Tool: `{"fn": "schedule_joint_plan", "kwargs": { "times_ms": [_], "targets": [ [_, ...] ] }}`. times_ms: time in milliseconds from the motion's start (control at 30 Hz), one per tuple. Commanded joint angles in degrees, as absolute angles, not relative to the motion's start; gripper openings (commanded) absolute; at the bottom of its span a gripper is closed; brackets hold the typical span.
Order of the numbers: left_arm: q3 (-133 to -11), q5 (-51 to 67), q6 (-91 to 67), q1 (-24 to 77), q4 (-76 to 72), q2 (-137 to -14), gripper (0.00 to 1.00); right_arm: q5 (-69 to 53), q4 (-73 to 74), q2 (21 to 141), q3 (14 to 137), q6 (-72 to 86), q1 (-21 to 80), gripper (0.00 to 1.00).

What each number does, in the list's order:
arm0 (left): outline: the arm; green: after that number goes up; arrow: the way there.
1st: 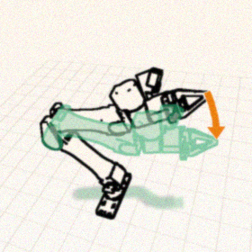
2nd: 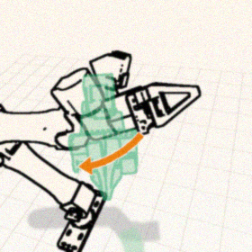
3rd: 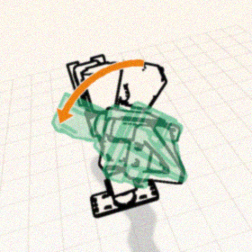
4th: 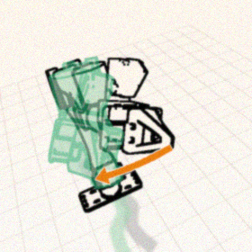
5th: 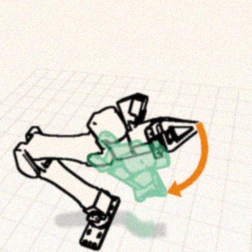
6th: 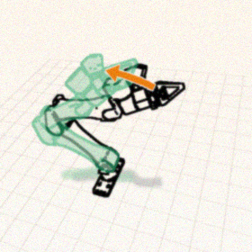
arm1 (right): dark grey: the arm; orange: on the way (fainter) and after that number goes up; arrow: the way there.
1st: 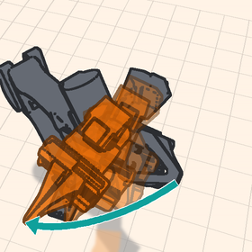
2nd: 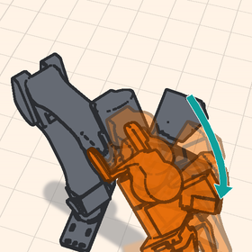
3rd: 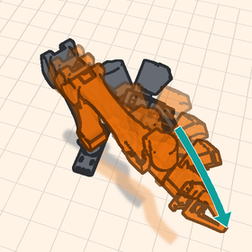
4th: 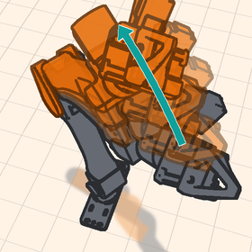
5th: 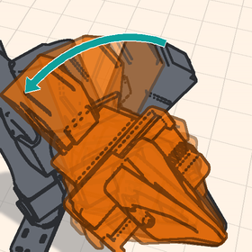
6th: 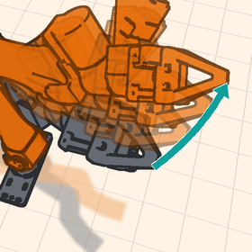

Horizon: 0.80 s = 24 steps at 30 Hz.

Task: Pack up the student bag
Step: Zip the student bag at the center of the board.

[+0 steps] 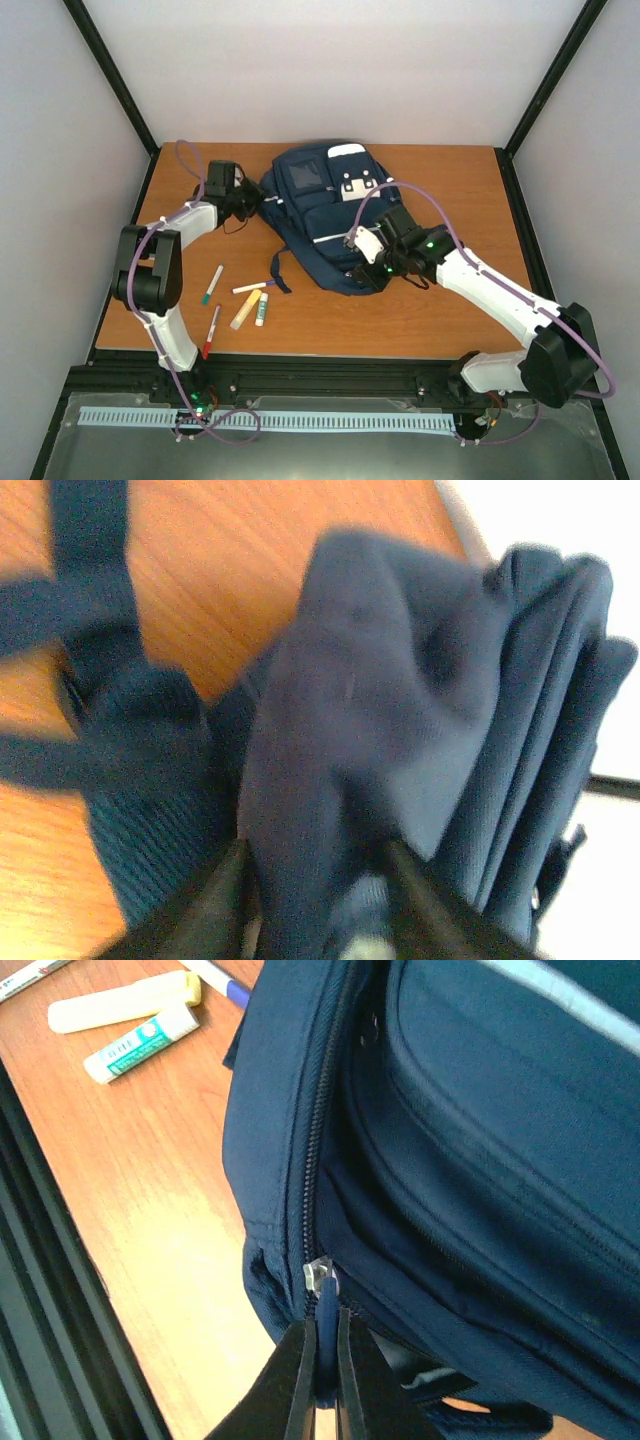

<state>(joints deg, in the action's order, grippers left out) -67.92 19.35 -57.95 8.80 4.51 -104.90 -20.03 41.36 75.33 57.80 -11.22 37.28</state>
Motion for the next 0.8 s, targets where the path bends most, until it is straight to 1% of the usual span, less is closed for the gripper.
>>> {"fn": "schedule_joint_plan", "kwargs": {
  "times_ms": [0, 33, 67, 167, 267, 433, 633, 767],
  "targets": [
    [-69.0, 14.3, -56.7, 7.6, 6.1, -99.4, 0.52, -19.2, 40.0, 69.6, 56.1, -17.9, 36.1, 0.03],
    [-67.9, 14.2, -56.6, 9.1, 8.1, -97.2, 0.58, -19.2, 37.2, 68.7, 55.4, -18.2, 36.2, 0.03],
    [-66.7, 13.8, -56.4, 11.0, 9.9, -94.9, 0.61, -20.2, 34.7, 68.0, 54.8, -18.8, 36.1, 0.03],
    [-62.1, 12.5, -57.3, 18.4, 14.7, -87.1, 0.66, -22.2, 31.1, 69.0, 55.8, -20.1, 36.2, 0.03],
    [-56.8, 12.1, -59.9, 24.7, 15.3, -81.6, 0.66, -23.3, 31.1, 71.2, 57.5, -20.3, 36.3, 0.03],
    [-52.6, 14.2, -64.9, 32.5, 13.9, -77.2, 0.65, -24.6, 32.8, 72.2, 57.9, -23.9, 36.4, 0.03],
    [-50.5, 14.1, -71.0, 38.5, 13.3, -76.3, 0.66, -23.1, 32.9, 70.6, 56.6, -24.1, 36.8, 0.03],
    [-49.8, 17.1, -74.2, 40.3, 11.6, -78.7, 0.67, -24.1, 34.3, 70.0, 55.1, -27.0, 37.9, 0.03]
  ]
}}
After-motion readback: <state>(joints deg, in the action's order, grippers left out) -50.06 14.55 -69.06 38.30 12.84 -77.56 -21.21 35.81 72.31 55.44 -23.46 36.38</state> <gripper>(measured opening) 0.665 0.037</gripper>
